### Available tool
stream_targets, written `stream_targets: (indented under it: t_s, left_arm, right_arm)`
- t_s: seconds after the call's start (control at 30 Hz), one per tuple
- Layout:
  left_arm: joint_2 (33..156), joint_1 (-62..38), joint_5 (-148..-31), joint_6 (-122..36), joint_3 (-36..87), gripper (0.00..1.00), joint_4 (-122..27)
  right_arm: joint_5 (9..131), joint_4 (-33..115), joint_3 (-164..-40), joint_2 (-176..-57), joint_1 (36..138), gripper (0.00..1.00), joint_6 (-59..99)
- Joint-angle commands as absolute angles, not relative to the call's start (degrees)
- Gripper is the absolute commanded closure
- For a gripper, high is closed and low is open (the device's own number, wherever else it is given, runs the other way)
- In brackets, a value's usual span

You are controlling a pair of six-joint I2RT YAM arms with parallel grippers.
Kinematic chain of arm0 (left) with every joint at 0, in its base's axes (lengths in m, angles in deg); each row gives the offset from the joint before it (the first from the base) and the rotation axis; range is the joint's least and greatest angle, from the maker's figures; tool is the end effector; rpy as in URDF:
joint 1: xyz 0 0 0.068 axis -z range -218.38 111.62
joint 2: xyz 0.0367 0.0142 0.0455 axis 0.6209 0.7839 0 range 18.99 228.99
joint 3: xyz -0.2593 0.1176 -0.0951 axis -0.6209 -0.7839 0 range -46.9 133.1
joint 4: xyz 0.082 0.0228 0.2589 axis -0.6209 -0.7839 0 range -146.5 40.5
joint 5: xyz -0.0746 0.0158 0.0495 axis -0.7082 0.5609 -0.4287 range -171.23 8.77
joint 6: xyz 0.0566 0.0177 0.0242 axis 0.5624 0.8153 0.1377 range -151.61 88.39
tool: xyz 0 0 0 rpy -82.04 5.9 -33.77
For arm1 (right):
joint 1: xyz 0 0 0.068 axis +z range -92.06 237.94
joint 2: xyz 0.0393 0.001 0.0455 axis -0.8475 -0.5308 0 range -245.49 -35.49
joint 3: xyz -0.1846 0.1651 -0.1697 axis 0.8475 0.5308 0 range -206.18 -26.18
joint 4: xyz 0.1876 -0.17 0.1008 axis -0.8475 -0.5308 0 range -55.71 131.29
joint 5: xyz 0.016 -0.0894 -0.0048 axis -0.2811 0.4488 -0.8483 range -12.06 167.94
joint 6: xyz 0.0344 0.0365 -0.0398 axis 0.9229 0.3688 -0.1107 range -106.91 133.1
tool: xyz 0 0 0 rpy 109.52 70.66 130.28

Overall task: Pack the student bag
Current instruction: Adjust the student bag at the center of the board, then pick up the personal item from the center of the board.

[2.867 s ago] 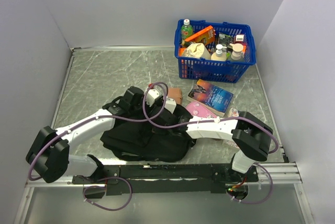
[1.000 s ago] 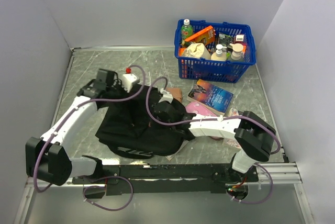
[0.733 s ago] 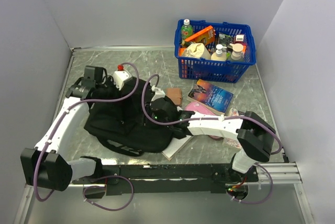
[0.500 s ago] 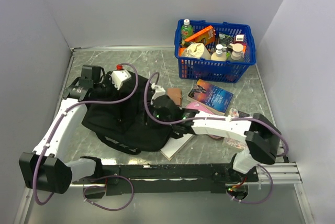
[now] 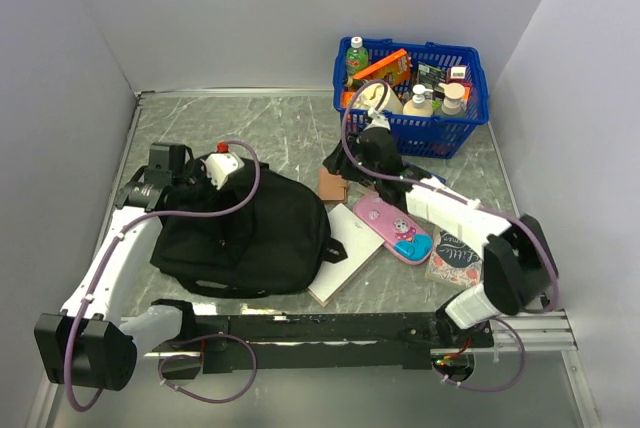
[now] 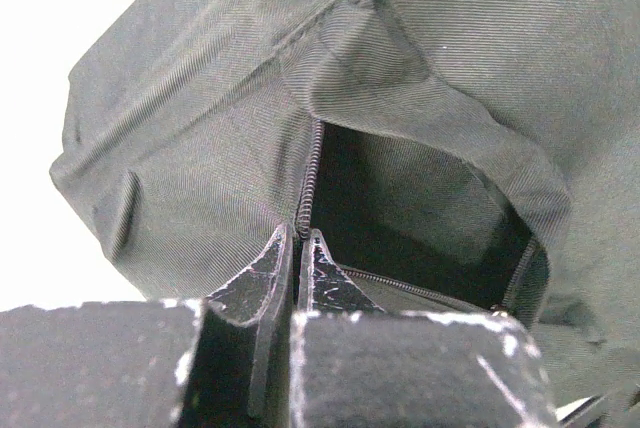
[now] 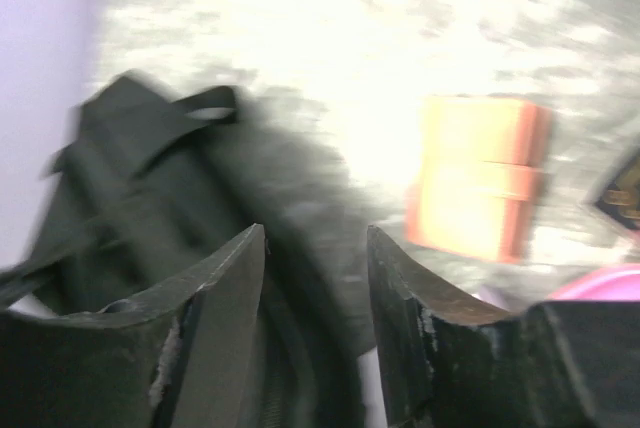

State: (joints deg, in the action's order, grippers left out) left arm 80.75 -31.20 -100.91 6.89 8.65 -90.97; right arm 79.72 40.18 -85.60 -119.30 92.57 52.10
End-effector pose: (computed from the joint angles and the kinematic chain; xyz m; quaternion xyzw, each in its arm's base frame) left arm 0.2208 -0.0447 0.3135 0.4135 0.8229 -0.0575 0.3855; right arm 0.2961 0.2025 0.2996 0.0406 0.8447 0.3092 0.4351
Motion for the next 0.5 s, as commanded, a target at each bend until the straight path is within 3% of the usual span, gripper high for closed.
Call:
stream_targets:
  t_s: [0.0,0.2,0.4,0.47]
  left_arm:
    - [79.6,-31.4,-101.9,7.6,8.7,0.99,-88.6]
    - [80.7,-31.6,-103.0,6.9,8.9,0.99,-89.6]
    - [80.7,-32.3,-103.1,6.5,8.9,0.99,-90.2]
    - [81.0,-32.6,-103.1,6.4,9.2,0.99,-90.5]
  right_arm:
    - [75.8,34.9,-91.0,-128.2,88.0,0.40,50.7]
    - [81.2,25.2,-103.0,-139.6,87.2,0.13,47.8]
    - [85.0,21.3,-107.5,-145.0,87.3,0.00,46.5]
    - [87.3,17.9,-110.9,-147.5,87.5,0.00,45.8]
